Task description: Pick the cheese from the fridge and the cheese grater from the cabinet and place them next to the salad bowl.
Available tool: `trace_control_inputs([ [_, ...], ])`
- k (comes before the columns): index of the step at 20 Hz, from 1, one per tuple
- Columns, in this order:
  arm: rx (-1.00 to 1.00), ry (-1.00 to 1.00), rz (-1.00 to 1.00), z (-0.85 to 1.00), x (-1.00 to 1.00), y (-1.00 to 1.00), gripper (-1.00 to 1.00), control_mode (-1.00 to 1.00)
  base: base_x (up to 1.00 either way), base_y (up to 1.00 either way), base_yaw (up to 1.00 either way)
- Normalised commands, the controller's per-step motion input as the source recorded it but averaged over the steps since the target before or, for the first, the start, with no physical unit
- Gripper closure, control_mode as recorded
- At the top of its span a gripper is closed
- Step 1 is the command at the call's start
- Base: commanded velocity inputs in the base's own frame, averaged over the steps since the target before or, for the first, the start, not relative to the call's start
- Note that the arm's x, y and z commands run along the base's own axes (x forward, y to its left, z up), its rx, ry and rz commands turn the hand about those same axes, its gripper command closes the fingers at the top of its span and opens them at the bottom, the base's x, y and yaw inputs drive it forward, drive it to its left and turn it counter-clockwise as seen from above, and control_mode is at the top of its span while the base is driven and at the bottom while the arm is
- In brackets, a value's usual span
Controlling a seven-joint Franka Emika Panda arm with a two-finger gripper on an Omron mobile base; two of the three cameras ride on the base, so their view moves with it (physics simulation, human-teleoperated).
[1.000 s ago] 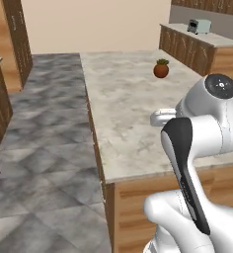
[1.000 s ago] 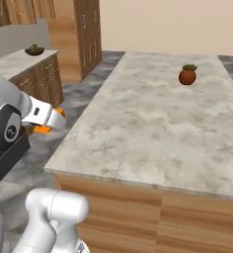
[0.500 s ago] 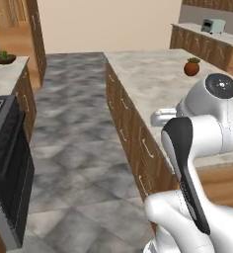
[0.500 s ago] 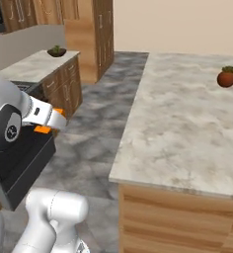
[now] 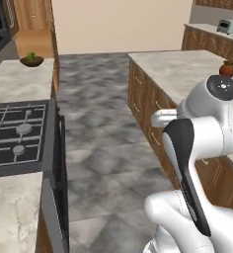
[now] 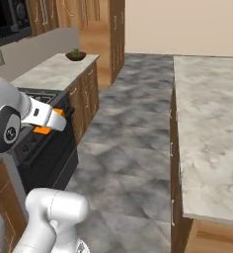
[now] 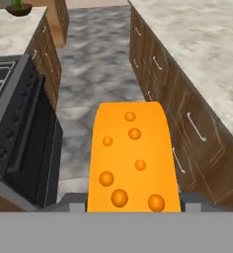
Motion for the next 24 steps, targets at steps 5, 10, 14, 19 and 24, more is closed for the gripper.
trace_control_inputs([
  [5, 0.00, 0.00, 0.00, 0.00, 0.00, 0.00, 1.00, 1.00, 1.00, 0.11, -0.12],
  [10, 0.00, 0.00, 0.00, 0.00, 0.00, 0.00, 1.00, 1.00, 1.00, -0.10, -0.05],
  [14, 0.00, 0.00, 0.00, 0.00, 0.00, 0.00, 1.00, 1.00, 1.00, -0.05, 0.00],
  [19, 0.00, 0.00, 0.00, 0.00, 0.00, 0.00, 1.00, 1.00, 0.99, -0.29, 0.03],
  [24, 0.00, 0.00, 0.00, 0.00, 0.00, 0.00, 1.00, 1.00, 1.00, -0.16, 0.02],
])
